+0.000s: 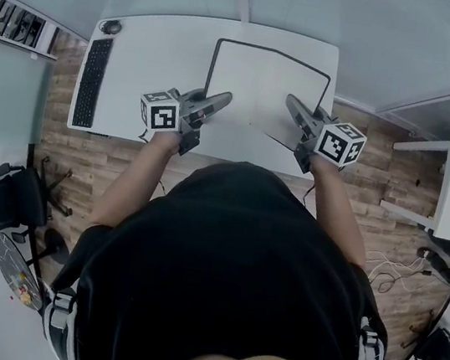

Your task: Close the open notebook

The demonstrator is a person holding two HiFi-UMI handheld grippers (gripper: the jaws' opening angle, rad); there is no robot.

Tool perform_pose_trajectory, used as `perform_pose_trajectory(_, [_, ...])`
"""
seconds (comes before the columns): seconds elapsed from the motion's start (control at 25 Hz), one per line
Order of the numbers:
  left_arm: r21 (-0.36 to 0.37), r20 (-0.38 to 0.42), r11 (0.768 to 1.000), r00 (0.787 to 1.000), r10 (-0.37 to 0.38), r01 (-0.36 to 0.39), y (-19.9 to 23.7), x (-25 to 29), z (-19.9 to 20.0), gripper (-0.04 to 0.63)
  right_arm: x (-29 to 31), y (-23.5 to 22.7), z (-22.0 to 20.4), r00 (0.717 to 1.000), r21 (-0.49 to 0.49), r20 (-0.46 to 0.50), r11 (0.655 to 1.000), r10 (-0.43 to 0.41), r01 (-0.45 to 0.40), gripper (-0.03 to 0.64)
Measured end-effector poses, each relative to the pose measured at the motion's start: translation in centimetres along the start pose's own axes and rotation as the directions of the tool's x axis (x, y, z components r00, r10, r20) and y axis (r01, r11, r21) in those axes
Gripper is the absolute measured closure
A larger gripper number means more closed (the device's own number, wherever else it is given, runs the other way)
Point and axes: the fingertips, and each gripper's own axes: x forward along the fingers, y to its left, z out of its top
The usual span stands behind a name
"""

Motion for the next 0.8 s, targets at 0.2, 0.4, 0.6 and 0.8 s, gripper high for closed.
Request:
perform_pose_trajectory(0.2, [0.001, -0.004, 1.000, 1.000, 0.017, -0.017, -0.13, 0.15, 0.07, 0.535, 0.30, 0.48, 0.40, 1.000, -0.018, -0.006, 1.000, 0.010, -0.011, 0.558])
perform_pose_trajectory(0.4, [0.013, -0.007, 1.000, 1.000, 0.025, -0.025, -0.79, 0.37, 0.08, 0.532, 0.21, 0.49, 0.33, 1.000, -0.002, 0.005, 1.000, 0.019, -0.019, 0.558])
perform_pose_trajectory(0.6, [0.000, 0.001, 1.000, 1.000, 0.024, -0.024, -0.69, 0.13, -0.08, 0.532, 0.39, 0.63, 0.42, 1.000, -0.012, -0.003, 1.000, 0.023, -0.023, 0.558])
perform_pose_trajectory(0.8, [-0.001, -0.005, 1.000, 1.000, 0.017, -0.017, -0.41, 0.30, -0.19, 0.532, 0.40, 0.43, 0.30, 1.000, -0.006, 0.001, 1.000, 0.012, -0.012, 0.560])
